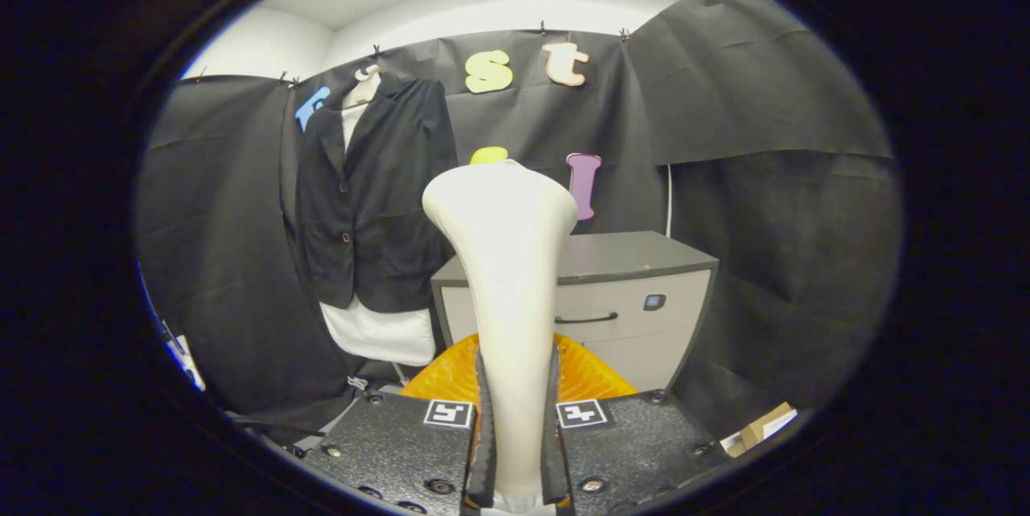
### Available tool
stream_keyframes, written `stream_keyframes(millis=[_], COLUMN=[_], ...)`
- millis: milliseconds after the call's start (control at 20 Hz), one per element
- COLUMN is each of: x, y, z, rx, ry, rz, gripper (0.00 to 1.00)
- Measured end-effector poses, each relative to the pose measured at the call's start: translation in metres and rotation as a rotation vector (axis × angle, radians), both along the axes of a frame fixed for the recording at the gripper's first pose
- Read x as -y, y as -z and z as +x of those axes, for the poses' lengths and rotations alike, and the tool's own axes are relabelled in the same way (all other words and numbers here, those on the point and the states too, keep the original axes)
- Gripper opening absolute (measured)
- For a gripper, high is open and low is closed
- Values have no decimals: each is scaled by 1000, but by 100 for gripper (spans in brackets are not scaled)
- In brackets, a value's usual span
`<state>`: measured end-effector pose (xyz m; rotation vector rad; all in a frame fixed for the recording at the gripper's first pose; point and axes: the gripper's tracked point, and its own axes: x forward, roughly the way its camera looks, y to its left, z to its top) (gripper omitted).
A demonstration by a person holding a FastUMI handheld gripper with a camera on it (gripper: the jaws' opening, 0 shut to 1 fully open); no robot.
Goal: Iron the clothes twice with a garment steamer, once on the left side and once on the right side.
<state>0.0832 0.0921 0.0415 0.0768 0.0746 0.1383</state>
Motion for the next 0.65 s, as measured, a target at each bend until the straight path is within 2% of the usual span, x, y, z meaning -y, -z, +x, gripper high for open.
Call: stream_keyframes(millis=[350, 650], x=[46, 47], y=[50, 74], z=[-55, -79], rx=[-12, -21], ry=[20, 56], rz=[2, -25], gripper=[25, 25])
